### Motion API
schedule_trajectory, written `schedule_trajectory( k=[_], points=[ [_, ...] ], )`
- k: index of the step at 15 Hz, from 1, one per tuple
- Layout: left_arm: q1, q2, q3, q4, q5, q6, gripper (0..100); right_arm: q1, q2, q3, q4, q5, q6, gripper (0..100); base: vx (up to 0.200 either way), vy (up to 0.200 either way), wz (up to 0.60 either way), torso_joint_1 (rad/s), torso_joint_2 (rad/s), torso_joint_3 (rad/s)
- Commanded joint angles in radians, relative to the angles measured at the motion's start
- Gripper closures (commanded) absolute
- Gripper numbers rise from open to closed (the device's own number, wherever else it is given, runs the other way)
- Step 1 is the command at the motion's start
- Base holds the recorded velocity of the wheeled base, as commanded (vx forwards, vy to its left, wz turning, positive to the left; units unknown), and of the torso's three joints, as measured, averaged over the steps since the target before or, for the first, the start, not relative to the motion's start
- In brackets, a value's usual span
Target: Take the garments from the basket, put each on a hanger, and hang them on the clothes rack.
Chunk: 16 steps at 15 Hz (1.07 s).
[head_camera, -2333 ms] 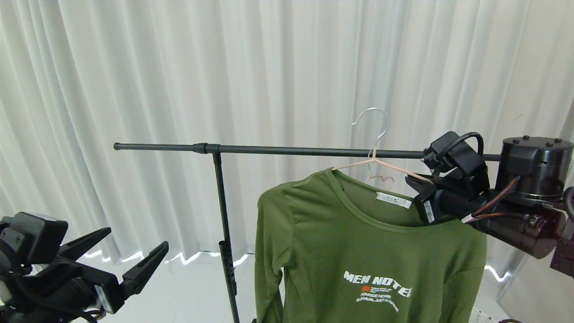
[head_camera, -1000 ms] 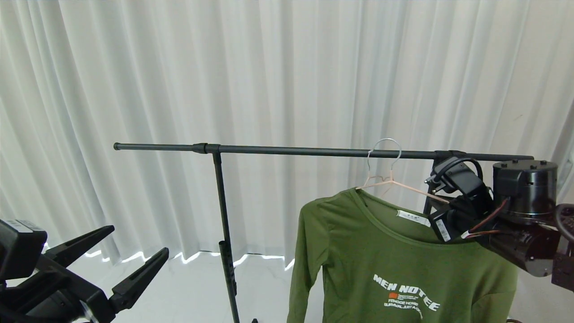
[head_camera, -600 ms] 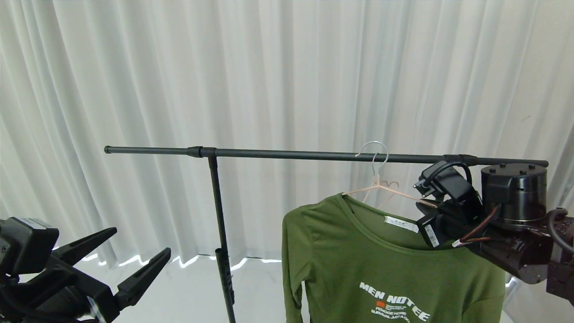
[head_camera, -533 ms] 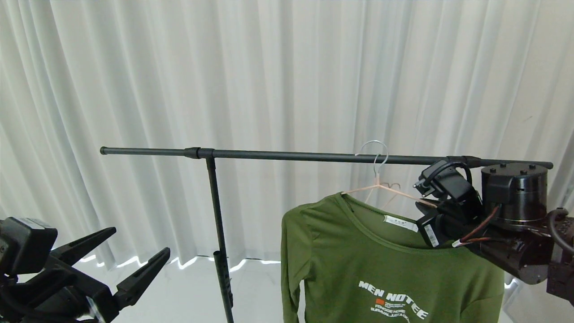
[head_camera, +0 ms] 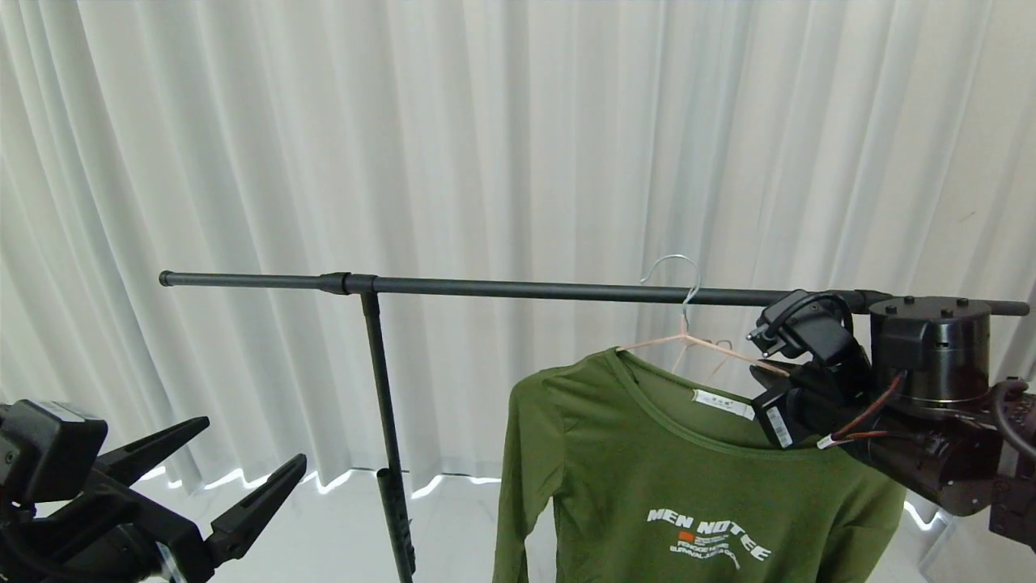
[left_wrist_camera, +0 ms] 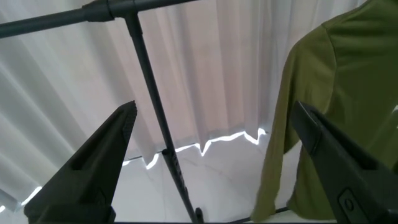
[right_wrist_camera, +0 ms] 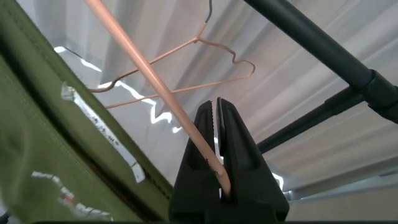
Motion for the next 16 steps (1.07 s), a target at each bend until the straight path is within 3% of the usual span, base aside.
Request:
schedule_trajectory(
  k=[1,8,16],
  points=[
    [0.000,0.000,-0.001,0.000,0.000,0.000,0,0.000,-0.010,0.003,0.001,0.000,0.000,100,0.000,0.000,0.00,0.000,0.00,0.000],
    [0.000,-0.005,-0.001,0.000,0.001,0.000,0,-0.006,-0.059,0.043,0.001,-0.001,0.000,100,0.000,0.171,0.00,0.001,0.00,0.002],
    [0.001,-0.003,0.004,0.000,0.020,0.001,0,-0.044,-0.047,0.044,0.058,-0.004,0.020,100,0.000,0.000,0.00,0.000,0.00,0.000]
  ],
)
